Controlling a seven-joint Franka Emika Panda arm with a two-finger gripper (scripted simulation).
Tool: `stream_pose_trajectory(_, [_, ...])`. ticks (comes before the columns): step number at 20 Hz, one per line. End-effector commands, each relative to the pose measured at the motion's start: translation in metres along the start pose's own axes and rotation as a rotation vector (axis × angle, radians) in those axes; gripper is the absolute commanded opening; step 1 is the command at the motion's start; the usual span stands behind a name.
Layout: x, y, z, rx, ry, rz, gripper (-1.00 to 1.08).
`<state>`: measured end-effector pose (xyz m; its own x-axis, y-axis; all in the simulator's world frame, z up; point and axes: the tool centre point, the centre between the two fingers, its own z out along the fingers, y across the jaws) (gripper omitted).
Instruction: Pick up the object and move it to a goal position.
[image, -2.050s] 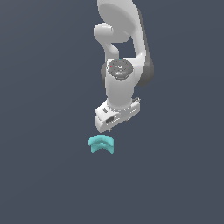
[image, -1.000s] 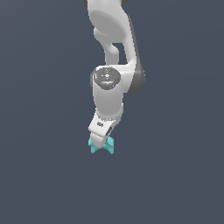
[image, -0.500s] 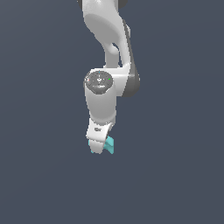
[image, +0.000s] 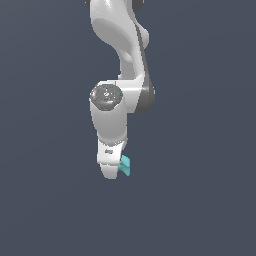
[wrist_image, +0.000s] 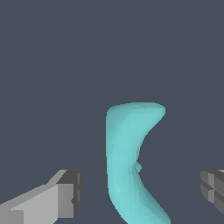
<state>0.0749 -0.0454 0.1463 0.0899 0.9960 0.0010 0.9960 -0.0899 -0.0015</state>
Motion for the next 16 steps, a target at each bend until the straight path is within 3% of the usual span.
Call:
stream_pose_trajectory(1, [-0.002, 0.001, 0.0, -0.001, -0.001, -0.026, 1.0])
stream_pose_trajectory(10, [-0.004, 0.003, 0.002, -0.001, -0.001, -0.044, 1.0])
stream_pose_trajectory(16, [-0.004, 0.002, 0.026, -0.001, -0.001, -0.047, 1.0])
